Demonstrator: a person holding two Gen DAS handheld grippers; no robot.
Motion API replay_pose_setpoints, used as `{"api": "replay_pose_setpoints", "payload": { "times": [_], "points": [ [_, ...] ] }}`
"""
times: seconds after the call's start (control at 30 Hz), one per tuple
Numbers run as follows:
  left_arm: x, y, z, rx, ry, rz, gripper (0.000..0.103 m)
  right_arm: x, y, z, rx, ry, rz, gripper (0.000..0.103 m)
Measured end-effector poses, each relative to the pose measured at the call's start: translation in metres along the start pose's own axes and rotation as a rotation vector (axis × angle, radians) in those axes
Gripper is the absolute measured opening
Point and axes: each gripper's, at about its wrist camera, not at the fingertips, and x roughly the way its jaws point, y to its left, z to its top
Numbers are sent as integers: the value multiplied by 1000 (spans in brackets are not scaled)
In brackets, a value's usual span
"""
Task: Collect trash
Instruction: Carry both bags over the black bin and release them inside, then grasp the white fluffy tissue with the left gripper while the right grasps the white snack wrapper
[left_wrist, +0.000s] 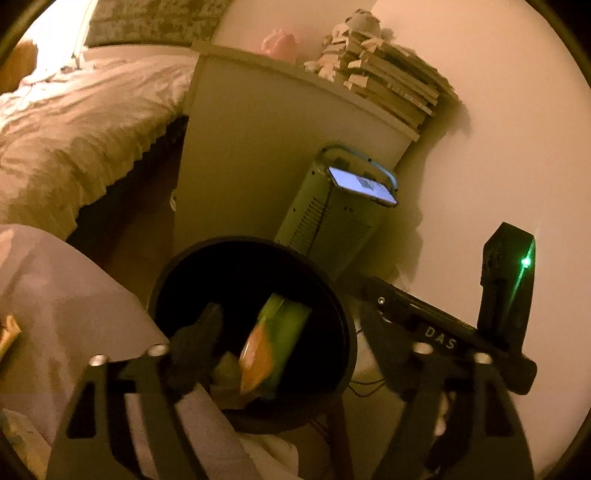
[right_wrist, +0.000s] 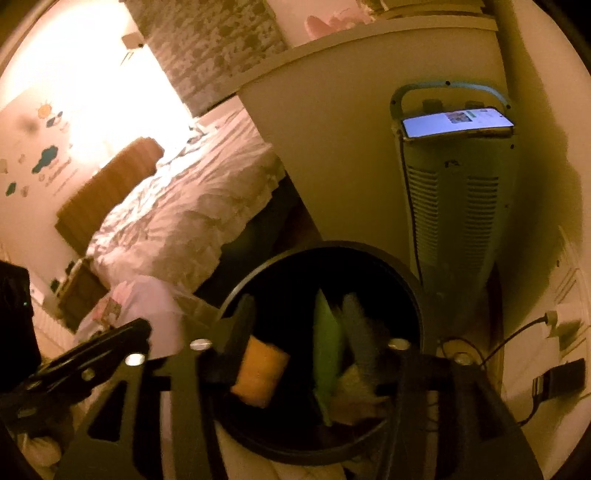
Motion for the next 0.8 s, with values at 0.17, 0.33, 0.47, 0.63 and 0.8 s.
{"api": "replay_pose_setpoints", "payload": {
  "times": [0.17, 0.33, 0.47, 0.63, 0.8],
  "points": [
    [-15, -1, 0, 2, -23, 10, 79, -2, 7, 0, -8, -1, 13, 53],
    [-41, 8, -6, -17, -62, 34, 79, -3, 26, -2, -43, 7, 39, 53],
    [-68, 21, -16, -34, -96, 82, 79, 0, 49, -7, -85, 22, 71, 53],
    [-111, 49, -32, -92, -149, 135, 79, 9, 89, -18, -150, 74, 148, 53],
    [-168, 93, -61, -174, -210, 244, 79, 18, 148, -34, -266, 144, 266, 53]
  ]
}}
